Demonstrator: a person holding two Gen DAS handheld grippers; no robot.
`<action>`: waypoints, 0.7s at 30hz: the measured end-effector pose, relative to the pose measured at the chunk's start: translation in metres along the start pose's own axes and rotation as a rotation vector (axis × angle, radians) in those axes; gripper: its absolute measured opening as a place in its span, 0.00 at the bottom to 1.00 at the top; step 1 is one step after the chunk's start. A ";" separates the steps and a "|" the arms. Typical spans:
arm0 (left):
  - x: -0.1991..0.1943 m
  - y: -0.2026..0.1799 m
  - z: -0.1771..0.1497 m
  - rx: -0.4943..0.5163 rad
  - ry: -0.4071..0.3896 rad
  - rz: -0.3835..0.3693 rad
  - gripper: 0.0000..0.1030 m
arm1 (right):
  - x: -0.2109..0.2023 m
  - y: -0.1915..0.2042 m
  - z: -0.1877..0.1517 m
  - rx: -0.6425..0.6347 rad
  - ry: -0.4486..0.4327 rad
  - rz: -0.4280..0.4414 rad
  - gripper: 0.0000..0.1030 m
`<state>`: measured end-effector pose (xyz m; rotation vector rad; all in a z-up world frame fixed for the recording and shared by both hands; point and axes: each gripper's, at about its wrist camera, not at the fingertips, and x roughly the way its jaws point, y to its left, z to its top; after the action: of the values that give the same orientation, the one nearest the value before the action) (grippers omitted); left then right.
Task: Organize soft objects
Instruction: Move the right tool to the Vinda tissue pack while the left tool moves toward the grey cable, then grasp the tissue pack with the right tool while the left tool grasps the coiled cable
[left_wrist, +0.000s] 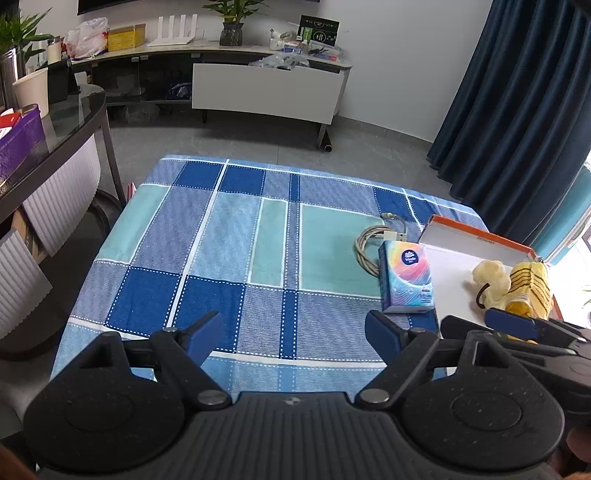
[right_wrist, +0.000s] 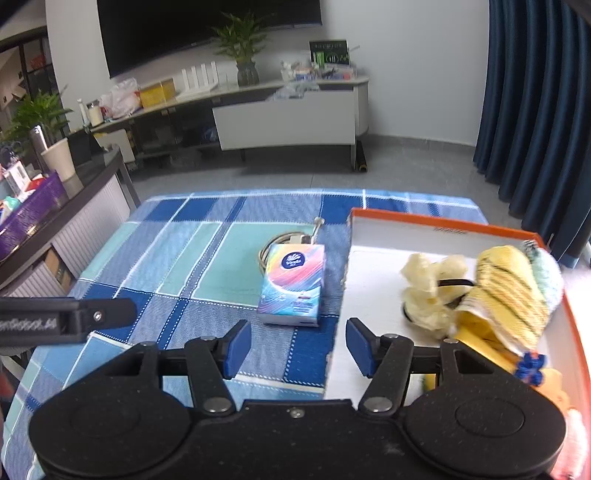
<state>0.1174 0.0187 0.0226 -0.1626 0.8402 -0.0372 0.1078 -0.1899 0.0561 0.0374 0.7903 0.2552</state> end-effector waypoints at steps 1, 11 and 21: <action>0.002 0.002 0.000 0.002 0.001 0.003 0.84 | 0.005 0.002 0.002 0.003 0.005 -0.002 0.70; 0.023 0.022 0.002 -0.030 0.031 0.015 0.85 | 0.063 0.013 0.023 0.016 0.065 -0.070 0.80; 0.046 0.016 0.018 -0.014 0.028 -0.007 0.88 | 0.060 -0.004 0.022 0.063 0.008 -0.040 0.61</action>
<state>0.1613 0.0319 -0.0017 -0.1784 0.8674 -0.0407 0.1648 -0.1776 0.0296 0.0794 0.8061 0.1925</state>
